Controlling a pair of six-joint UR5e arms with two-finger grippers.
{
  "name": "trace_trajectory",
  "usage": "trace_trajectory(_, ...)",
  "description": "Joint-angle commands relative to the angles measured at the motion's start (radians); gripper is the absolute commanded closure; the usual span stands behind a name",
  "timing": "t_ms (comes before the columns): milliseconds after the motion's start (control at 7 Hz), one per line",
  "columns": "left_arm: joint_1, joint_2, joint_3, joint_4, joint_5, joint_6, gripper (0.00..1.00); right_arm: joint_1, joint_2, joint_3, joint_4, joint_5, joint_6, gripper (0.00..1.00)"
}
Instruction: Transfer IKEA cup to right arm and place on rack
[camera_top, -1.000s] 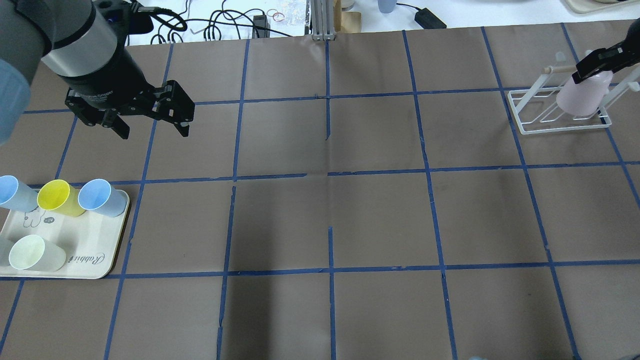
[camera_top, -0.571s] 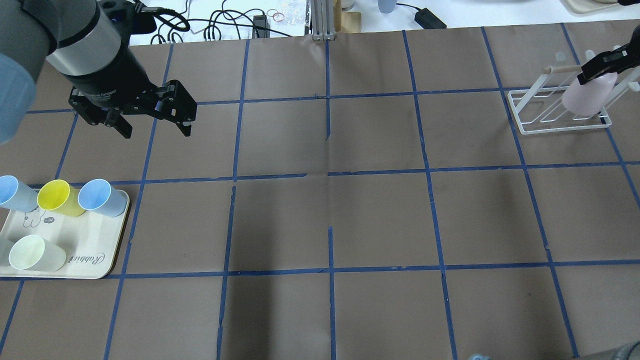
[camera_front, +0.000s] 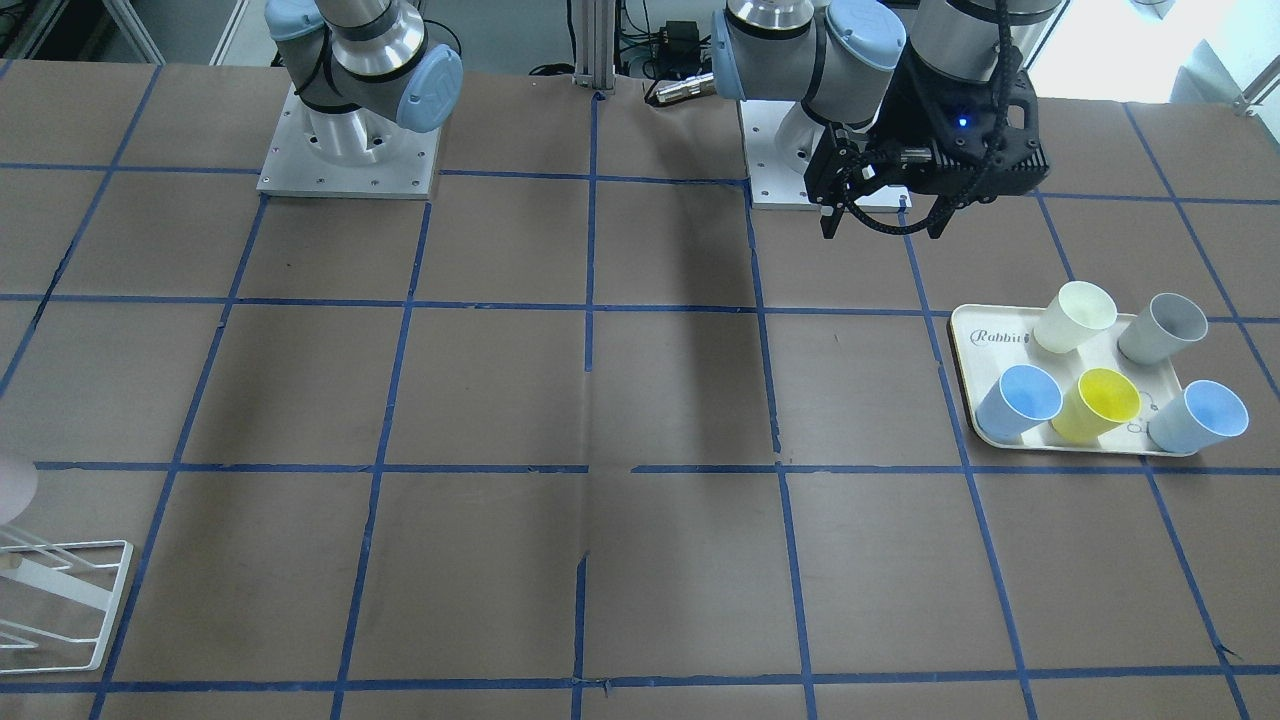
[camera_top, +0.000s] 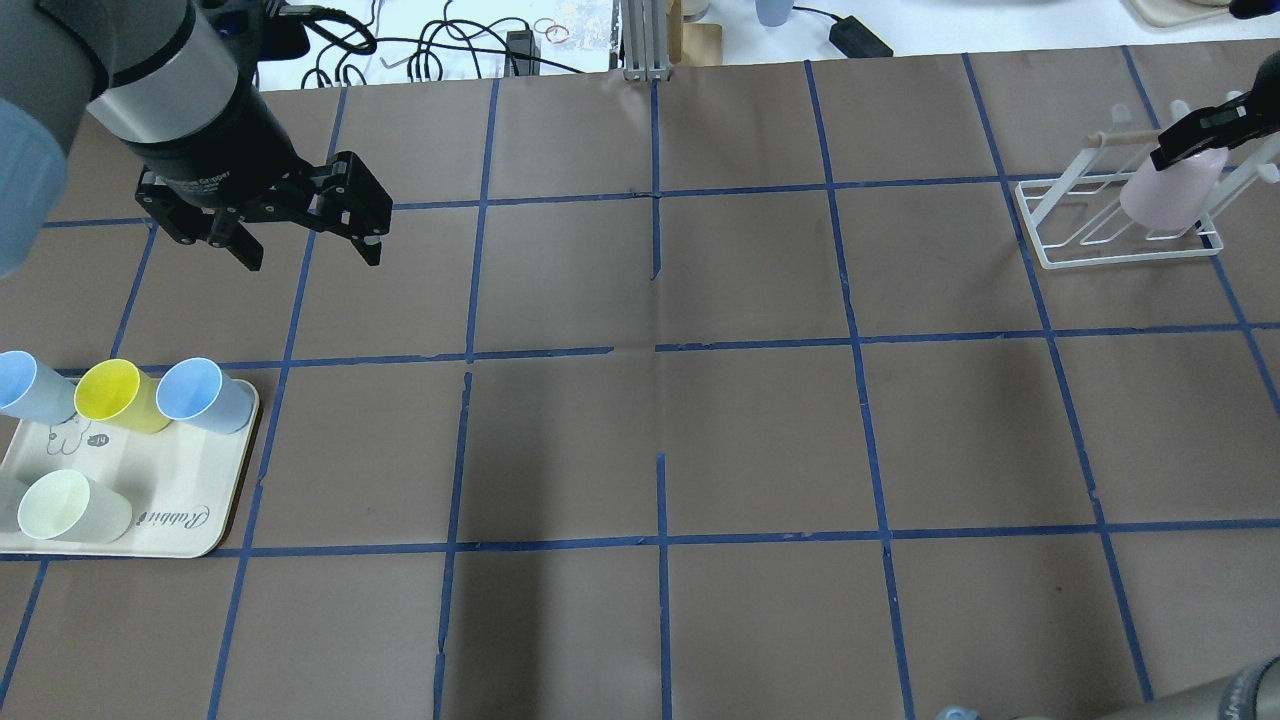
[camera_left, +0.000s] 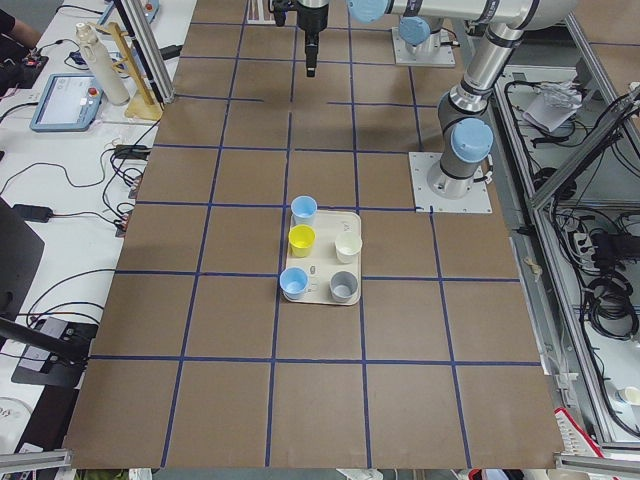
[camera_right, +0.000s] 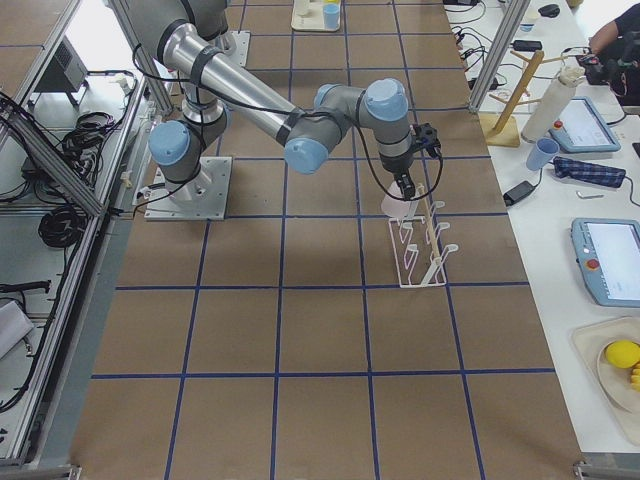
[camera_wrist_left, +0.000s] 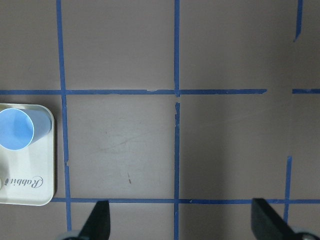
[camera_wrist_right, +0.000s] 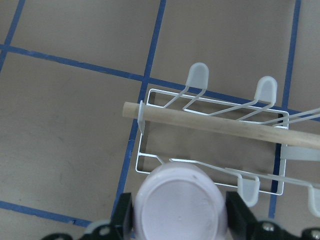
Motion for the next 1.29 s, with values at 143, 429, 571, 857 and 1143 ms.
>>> trace_trajectory(143, -0.001, 0.006, -0.010, 0.000, 0.000, 0.000, 0.00, 0.000, 0.032, 0.001, -0.007, 0.014, 0.001, 0.88)
trace_trajectory(429, -0.001, 0.006, -0.011, 0.000, 0.000, -0.001, 0.00, 0.000, 0.055, 0.002, -0.009, 0.014, -0.002, 0.88)
trace_trajectory(571, -0.001, 0.006, -0.011, 0.000, -0.002, -0.001, 0.00, -0.002, 0.058, 0.008, -0.022, 0.014, -0.001, 0.88)
trace_trajectory(857, -0.001, 0.006, -0.013, 0.000, 0.000, -0.001, 0.00, -0.015, 0.066, 0.011, -0.027, 0.014, -0.004, 0.88)
trace_trajectory(1143, -0.001, 0.006, -0.013, 0.000, 0.000, 0.000, 0.00, -0.015, 0.100, 0.011, -0.062, 0.015, 0.001, 0.88)
